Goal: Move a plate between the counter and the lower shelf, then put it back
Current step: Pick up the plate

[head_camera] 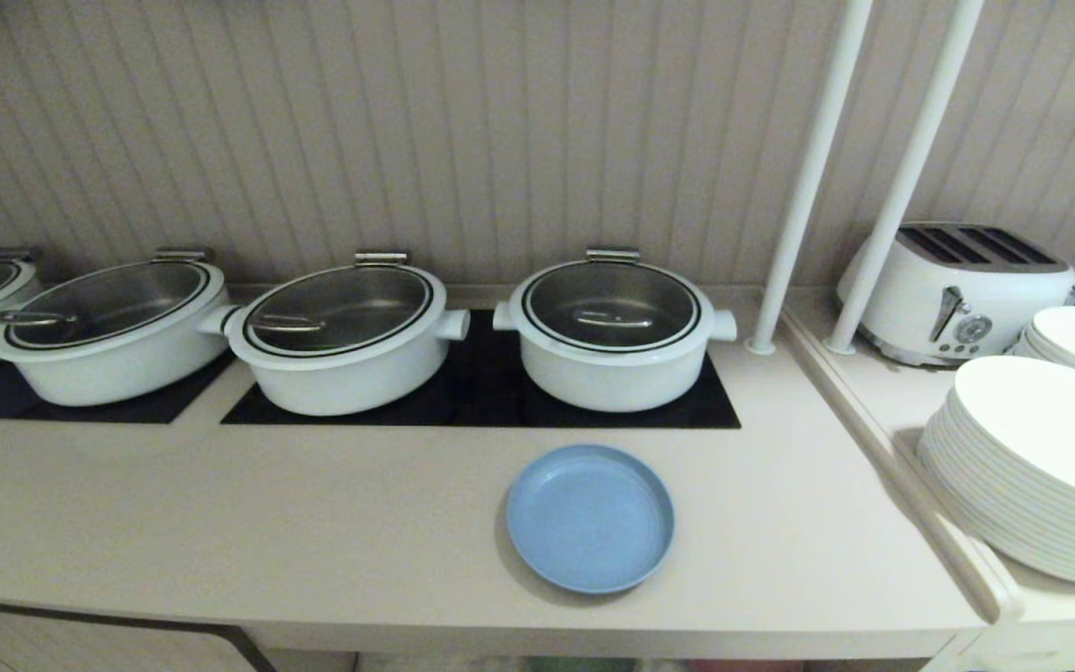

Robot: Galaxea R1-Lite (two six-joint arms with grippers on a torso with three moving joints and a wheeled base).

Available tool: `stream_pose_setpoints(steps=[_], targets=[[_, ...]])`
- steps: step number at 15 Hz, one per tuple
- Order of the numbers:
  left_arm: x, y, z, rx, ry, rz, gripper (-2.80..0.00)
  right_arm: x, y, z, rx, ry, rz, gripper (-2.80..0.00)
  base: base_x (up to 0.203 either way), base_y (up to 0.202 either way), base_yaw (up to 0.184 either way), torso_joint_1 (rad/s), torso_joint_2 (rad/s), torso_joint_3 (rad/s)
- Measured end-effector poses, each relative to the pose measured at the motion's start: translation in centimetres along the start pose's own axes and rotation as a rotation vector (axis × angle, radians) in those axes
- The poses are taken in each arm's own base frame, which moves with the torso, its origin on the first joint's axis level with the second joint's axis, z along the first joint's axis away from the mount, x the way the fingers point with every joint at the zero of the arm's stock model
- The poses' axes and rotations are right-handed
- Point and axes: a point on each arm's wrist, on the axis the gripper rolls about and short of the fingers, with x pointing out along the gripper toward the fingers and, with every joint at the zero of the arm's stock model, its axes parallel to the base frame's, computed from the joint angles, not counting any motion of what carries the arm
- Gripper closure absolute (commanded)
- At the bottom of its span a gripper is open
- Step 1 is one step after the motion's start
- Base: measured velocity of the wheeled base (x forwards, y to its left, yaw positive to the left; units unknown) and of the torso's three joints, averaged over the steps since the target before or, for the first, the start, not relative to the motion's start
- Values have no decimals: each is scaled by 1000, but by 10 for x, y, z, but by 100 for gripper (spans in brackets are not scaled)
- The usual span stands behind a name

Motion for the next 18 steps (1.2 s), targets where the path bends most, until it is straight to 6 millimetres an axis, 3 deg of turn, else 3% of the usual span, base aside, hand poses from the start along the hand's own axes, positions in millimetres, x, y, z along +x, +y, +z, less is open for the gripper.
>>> stream_pose_setpoints(steps=[18], targets=[[0, 0, 0, 0, 0, 0, 0, 0, 0, 0, 6, -3, -2, 0, 0, 0, 0, 0, 0, 0]])
